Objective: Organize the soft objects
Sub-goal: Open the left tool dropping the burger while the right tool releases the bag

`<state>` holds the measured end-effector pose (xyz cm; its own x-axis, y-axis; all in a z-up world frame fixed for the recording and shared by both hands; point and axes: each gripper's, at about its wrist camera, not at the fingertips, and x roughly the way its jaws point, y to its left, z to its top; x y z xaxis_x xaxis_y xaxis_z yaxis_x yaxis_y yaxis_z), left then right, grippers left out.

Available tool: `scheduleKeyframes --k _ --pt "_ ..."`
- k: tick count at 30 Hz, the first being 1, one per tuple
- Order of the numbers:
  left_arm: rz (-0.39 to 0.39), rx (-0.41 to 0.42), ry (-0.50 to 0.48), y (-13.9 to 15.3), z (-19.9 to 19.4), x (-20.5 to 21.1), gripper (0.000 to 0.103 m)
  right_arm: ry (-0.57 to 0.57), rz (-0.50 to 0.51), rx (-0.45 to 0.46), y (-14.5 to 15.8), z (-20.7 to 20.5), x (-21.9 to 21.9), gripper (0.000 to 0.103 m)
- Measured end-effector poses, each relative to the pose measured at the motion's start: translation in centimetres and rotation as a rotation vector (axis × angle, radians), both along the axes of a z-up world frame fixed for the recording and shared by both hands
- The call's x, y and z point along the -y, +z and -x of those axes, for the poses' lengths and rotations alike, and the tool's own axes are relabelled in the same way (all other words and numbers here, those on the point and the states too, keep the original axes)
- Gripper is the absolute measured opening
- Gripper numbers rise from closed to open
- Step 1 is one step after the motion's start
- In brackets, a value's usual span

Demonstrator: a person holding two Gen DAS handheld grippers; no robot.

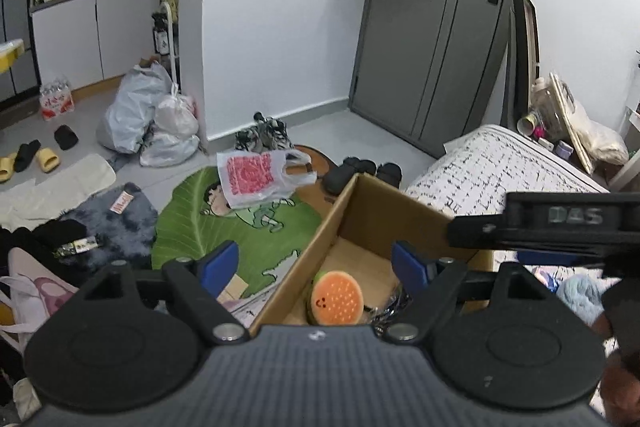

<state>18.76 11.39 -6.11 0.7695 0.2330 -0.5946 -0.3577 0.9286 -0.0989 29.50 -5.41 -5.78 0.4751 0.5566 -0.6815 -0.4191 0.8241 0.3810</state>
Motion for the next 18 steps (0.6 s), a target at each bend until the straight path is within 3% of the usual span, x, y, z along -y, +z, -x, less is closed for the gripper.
scheduleKeyframes --k 5,18 --pt "0.045 0.033 -0.034 1.1 0.6 1.0 0.083 -0.026 -0.014 0.046 1.5 1.4 2.4 0.103" --pt "0.025 0.009 -0.181 2.5 1.1 5.9 0.083 -0.15 -0.042 0.048 2.5 4.1 10.7 0.103"
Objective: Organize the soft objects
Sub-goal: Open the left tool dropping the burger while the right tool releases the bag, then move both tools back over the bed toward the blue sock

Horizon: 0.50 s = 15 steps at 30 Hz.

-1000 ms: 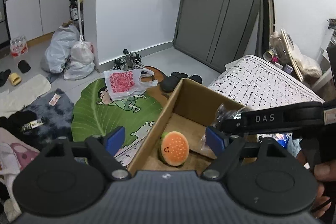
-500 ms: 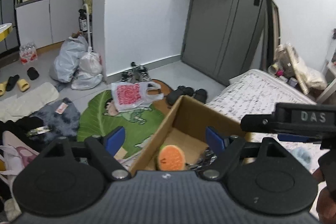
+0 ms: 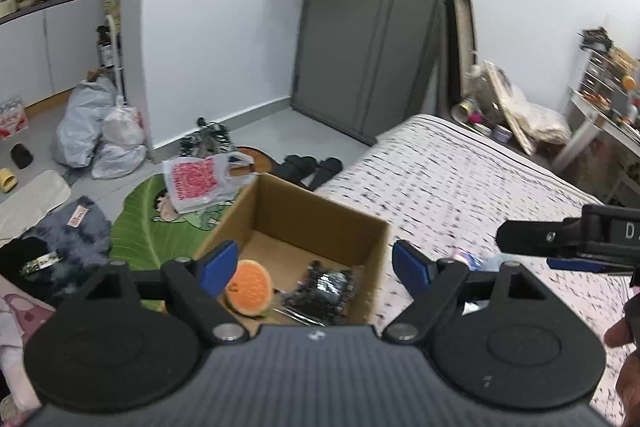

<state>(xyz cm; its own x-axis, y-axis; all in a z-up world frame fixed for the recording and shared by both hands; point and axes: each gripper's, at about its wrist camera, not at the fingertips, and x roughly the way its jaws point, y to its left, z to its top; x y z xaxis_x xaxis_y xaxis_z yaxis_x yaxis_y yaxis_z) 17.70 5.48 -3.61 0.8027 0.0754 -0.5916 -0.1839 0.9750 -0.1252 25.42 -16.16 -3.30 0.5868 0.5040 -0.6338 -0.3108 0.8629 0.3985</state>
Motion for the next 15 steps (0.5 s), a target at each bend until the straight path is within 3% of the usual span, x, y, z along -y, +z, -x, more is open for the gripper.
scheduleKeyframes --k 6,15 --pt "-0.026 -0.022 -0.083 -0.1 0.5 2.1 0.09 -0.033 0.01 0.003 -0.2 1.4 3.0 0.103" --pt "-0.007 -0.05 -0.124 -0.3 1.6 2.3 0.097 -0.021 0.051 0.044 -0.1 3.7 5.4 0.103"
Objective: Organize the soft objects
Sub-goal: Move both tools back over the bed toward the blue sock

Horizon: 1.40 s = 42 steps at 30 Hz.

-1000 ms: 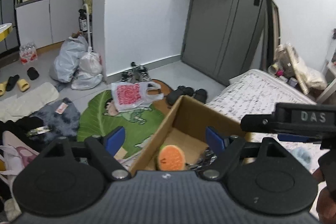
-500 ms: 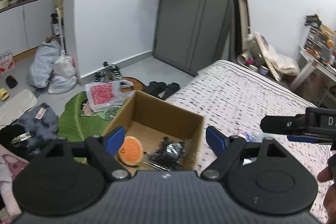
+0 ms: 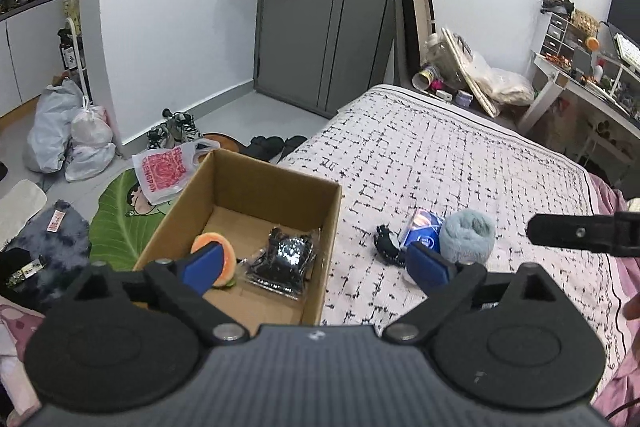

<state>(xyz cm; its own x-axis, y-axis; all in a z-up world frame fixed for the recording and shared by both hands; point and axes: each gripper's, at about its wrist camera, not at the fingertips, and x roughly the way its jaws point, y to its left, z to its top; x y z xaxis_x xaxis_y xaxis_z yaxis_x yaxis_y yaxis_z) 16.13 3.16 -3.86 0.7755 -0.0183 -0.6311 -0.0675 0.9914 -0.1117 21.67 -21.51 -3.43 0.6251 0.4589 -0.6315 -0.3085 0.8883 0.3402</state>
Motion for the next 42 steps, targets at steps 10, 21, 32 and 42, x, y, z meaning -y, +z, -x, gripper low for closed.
scheduleKeyframes --k 10,21,32,42 --pt "-0.011 0.035 -0.097 1.0 1.9 1.3 0.097 -0.008 0.016 -0.026 -0.7 2.3 2.7 0.103" --pt "-0.015 0.012 -0.156 0.5 3.7 2.2 0.097 -0.031 0.047 -0.015 -1.4 4.1 5.3 0.103" --pt "-0.104 -0.016 -0.203 -0.1 4.8 3.7 0.097 -0.088 0.04 -0.091 -3.4 5.1 7.7 0.103" --pt "-0.086 -0.056 -0.246 -1.7 2.2 5.9 0.096 -0.159 0.026 -0.15 -6.3 4.8 9.8 0.1"
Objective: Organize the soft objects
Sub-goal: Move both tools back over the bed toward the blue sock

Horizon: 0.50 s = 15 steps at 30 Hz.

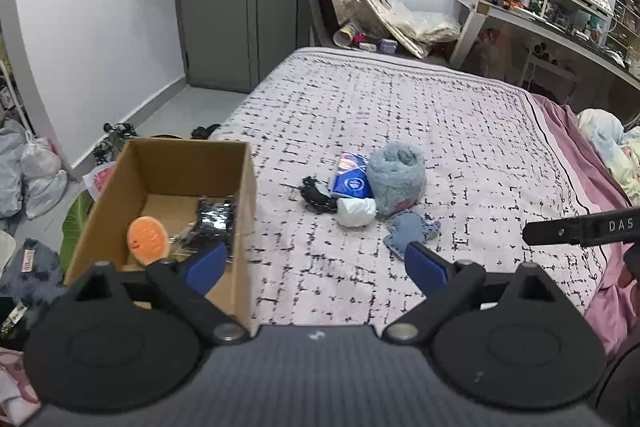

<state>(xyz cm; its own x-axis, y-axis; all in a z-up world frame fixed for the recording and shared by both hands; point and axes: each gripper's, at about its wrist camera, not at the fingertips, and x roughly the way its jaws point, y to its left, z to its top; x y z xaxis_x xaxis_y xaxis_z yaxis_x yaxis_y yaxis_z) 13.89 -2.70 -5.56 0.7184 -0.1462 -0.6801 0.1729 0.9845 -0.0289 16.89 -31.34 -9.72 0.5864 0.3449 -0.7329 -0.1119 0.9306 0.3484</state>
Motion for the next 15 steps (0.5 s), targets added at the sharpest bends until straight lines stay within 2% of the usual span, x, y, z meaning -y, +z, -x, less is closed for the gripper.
scheduleKeyframes --k 9,15 --pt "-0.011 -0.018 -0.048 -1.5 -3.1 2.0 0.094 -0.015 -0.062 -0.042 -1.6 -1.5 0.5 0.091" --pt "-0.025 -0.042 -0.103 -3.0 -5.7 3.6 0.083 -0.007 -0.093 -0.072 -3.0 -3.3 -0.5 0.09"
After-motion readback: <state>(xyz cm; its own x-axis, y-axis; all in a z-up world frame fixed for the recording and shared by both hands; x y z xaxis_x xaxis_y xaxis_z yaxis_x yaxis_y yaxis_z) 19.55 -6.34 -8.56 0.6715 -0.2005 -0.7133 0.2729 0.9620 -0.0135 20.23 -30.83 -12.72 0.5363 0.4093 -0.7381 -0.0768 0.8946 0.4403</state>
